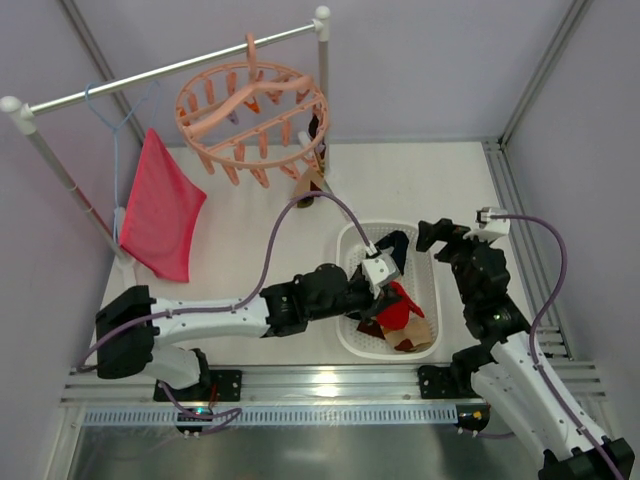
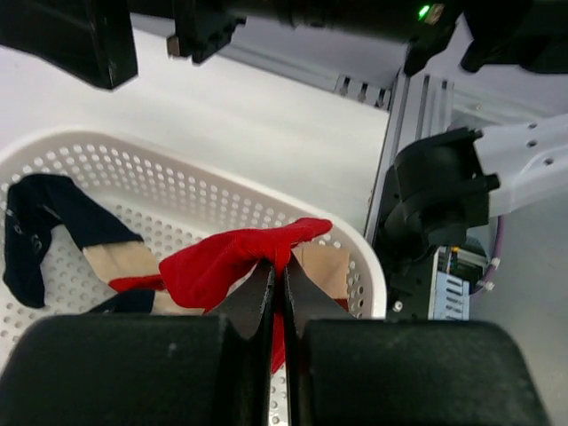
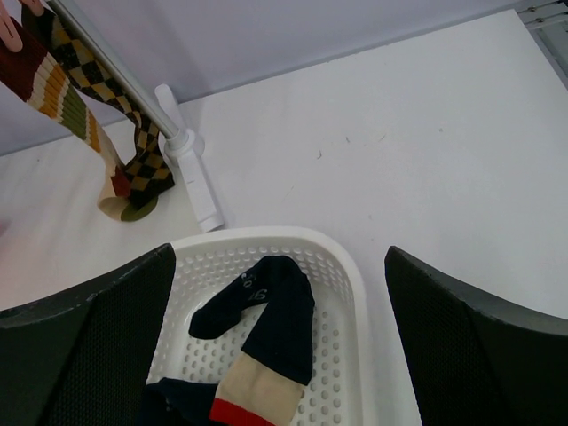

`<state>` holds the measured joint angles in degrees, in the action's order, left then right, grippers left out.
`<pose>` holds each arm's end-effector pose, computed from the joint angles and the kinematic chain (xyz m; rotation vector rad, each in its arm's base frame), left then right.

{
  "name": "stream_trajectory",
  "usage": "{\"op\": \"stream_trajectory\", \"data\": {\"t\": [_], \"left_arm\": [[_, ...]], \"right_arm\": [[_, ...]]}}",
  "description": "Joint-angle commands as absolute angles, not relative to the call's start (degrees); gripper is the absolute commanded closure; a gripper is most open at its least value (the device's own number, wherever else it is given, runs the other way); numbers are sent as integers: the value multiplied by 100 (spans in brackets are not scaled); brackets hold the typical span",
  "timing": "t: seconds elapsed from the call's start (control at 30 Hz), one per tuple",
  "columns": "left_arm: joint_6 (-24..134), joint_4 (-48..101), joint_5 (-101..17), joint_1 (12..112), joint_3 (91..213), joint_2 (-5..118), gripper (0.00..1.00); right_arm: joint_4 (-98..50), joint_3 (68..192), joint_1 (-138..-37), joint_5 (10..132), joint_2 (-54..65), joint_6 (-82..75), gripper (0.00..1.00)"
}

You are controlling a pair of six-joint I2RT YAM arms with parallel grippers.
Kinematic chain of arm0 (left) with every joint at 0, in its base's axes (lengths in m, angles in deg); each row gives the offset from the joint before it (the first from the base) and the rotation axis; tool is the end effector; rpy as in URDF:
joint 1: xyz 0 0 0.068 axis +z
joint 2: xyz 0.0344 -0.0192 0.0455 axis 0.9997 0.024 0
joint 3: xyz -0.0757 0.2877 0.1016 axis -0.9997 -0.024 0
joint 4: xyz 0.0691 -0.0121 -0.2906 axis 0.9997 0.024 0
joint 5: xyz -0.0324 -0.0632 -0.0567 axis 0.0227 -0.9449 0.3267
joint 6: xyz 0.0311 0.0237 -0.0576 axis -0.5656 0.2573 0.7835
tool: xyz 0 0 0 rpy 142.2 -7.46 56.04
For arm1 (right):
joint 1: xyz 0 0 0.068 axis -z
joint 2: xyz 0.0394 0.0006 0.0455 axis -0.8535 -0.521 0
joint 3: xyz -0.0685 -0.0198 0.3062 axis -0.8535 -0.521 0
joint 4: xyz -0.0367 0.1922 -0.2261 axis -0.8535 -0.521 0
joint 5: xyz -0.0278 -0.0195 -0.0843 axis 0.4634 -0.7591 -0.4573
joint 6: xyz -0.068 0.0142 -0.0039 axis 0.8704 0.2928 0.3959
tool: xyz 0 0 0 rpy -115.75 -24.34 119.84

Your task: Remove the socks clipped to the hanger

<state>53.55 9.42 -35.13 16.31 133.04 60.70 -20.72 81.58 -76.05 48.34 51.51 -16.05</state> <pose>0.1136 -0.3599 0.3223 0.9650 1.5590 -1.0598 0.1828 0.0420 0.2992 0.2281 1.6434 0.2674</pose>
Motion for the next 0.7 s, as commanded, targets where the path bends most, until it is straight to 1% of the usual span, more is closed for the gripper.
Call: {"op": "stream_trajectory", "data": {"t": [0.0, 0.23, 0.43, 0.47, 0.57, 0.67], "left_arm": [[5326, 805, -3471, 1603, 13435, 6249, 100], [5397, 716, -3436, 1524, 13575, 6724, 100], [5361, 830, -3041, 1471, 13785, 7031, 100], [5344, 987, -2945, 1471, 13839, 7075, 78], [5309, 1190, -2708, 1453, 13953, 7190, 1], [5265, 1234, -2452, 1409, 13953, 7199, 0]], "right_arm": [[-2290, 7974, -7565, 4687, 5536, -1649, 0], [-2467, 7543, -7565, 4705, 6100, -1790, 0], [-2555, 7640, -7565, 4696, 5942, -1702, 0], [-2537, 7631, -7556, 4696, 5899, -1702, 0], [-2476, 7605, -7565, 4704, 5837, -1702, 0], [-2423, 7561, -7574, 4713, 5802, -1685, 0]]}}
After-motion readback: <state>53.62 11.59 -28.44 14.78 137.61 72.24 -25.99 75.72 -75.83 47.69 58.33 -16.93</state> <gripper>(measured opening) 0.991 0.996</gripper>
